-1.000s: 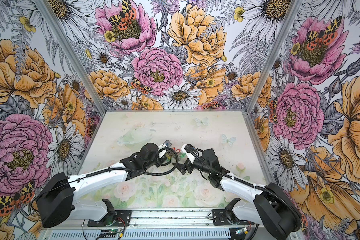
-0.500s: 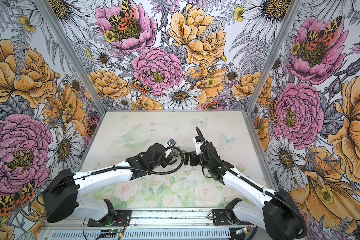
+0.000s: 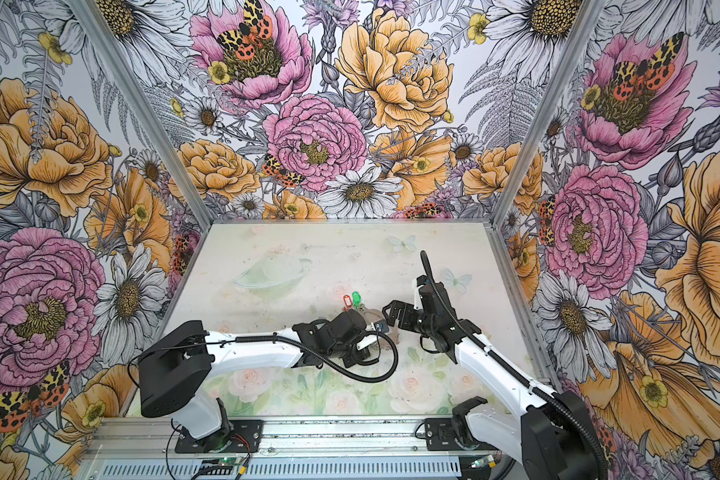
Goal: Put the keys on the keyring
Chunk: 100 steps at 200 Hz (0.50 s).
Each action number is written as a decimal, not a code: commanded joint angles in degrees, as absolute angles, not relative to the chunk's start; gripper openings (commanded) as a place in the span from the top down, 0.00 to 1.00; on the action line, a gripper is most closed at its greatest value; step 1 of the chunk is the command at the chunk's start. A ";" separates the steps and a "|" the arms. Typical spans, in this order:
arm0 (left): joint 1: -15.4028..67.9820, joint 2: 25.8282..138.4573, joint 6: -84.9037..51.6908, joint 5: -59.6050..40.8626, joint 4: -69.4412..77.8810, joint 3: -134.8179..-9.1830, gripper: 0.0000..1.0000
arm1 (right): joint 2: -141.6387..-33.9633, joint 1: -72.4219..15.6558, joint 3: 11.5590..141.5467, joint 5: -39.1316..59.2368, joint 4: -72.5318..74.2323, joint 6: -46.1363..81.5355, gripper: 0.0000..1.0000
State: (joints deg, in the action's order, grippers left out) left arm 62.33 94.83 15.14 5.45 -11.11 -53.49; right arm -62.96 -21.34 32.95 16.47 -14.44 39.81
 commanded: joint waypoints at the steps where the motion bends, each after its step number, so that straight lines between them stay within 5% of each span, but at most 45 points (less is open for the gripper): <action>1: 62.60 92.60 13.47 3.45 -7.32 -50.69 1.00 | -62.20 -21.63 32.00 21.78 -14.92 44.90 0.01; 39: 63.29 89.72 13.29 4.56 1.44 -43.40 1.00 | -60.59 -24.49 30.69 23.53 -14.72 51.60 0.17; 100: 65.15 87.95 7.70 6.96 13.22 -33.31 1.00 | -64.99 -34.36 31.90 22.62 -13.14 57.61 0.31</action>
